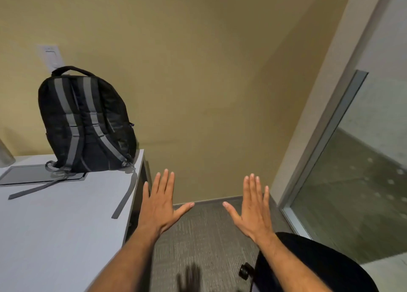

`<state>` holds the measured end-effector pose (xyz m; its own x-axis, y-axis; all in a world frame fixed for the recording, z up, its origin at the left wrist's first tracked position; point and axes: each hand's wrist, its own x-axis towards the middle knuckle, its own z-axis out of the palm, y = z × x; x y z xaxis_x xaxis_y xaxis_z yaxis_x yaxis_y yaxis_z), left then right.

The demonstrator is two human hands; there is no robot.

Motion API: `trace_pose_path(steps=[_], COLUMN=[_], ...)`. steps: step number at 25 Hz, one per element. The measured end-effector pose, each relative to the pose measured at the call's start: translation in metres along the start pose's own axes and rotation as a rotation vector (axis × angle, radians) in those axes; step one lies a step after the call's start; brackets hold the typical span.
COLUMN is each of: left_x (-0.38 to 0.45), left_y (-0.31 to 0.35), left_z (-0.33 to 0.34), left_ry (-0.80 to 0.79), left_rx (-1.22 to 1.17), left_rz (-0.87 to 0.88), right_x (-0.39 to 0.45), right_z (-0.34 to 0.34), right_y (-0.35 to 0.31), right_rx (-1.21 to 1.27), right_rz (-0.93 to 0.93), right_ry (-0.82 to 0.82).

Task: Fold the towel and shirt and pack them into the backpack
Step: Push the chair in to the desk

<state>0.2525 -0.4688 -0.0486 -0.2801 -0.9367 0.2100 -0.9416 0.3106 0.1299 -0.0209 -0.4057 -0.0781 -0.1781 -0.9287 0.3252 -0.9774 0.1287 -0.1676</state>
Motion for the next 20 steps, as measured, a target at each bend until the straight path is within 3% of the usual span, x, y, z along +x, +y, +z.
trace_pose_path(steps=[20], left_x=[-0.201], left_y=[0.246], left_z=[-0.029], left_ry=[-0.104], left_rx=[-0.311], left_rz=[0.432], right_x=[-0.262], right_z=[-0.175], right_y=[0.123], right_rx=[-0.149], right_rz=[0.290], right_ry=[0.052])
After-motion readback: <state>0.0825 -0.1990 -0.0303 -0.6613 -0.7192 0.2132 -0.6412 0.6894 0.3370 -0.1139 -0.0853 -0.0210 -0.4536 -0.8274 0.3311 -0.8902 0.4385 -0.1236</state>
